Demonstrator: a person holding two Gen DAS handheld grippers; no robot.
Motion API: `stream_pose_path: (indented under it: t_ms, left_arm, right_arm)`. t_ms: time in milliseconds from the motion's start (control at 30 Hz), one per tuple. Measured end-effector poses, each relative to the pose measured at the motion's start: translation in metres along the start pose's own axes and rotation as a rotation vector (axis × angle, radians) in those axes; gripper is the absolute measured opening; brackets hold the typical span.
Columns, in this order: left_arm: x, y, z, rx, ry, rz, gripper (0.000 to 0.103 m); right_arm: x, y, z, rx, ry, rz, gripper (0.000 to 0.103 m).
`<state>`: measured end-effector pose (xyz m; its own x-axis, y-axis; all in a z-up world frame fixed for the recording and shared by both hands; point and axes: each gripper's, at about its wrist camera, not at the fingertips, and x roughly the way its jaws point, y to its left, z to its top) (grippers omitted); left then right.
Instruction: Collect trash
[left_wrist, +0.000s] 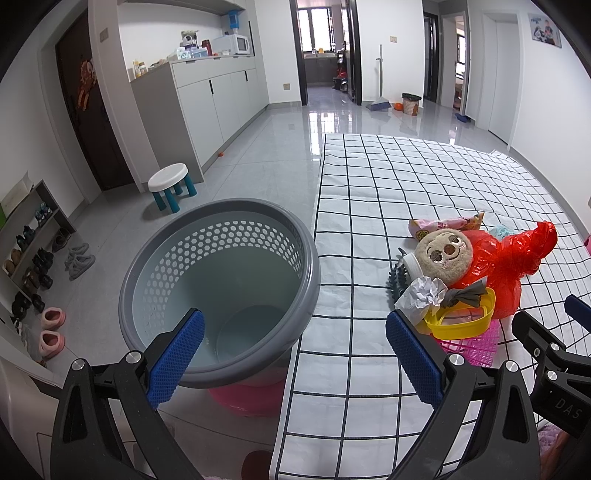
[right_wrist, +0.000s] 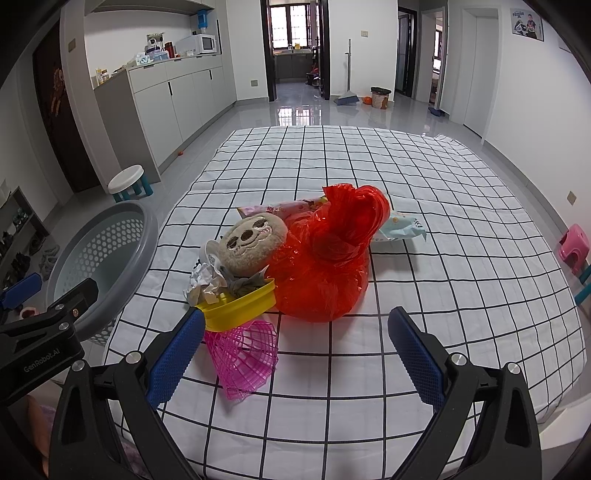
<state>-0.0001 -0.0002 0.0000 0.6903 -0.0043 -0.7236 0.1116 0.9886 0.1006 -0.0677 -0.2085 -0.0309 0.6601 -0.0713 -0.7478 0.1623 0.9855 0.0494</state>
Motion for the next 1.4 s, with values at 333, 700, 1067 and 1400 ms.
stream_pose_path:
  t_ms: [333,700,1067,1400]
  left_arm:
    - [0.0,0.0,0.0,0.0,0.0,0.0,0.097]
    - [0.0,0.0,0.0,0.001,0.0,0.0,0.097]
    - [-0.002,-0.004,-0.001,0.018,-0.003,-0.009,0.097]
    - [0.001,-0.027,-0.008,0.045,0.006,-0.039,0.097]
  right_arm:
    - [0.0,0.0,0.0,0.0,0.0,0.0,0.095]
    - [-0.001,-0.002,0.002,-0.002,0.001,0.003,0.095]
    - [0.001,-0.03,-0.002,0.047,0.02,0.021,0.095]
    - [0.0,-0.054,-0.01,0.058,0.025,0.029,0.095]
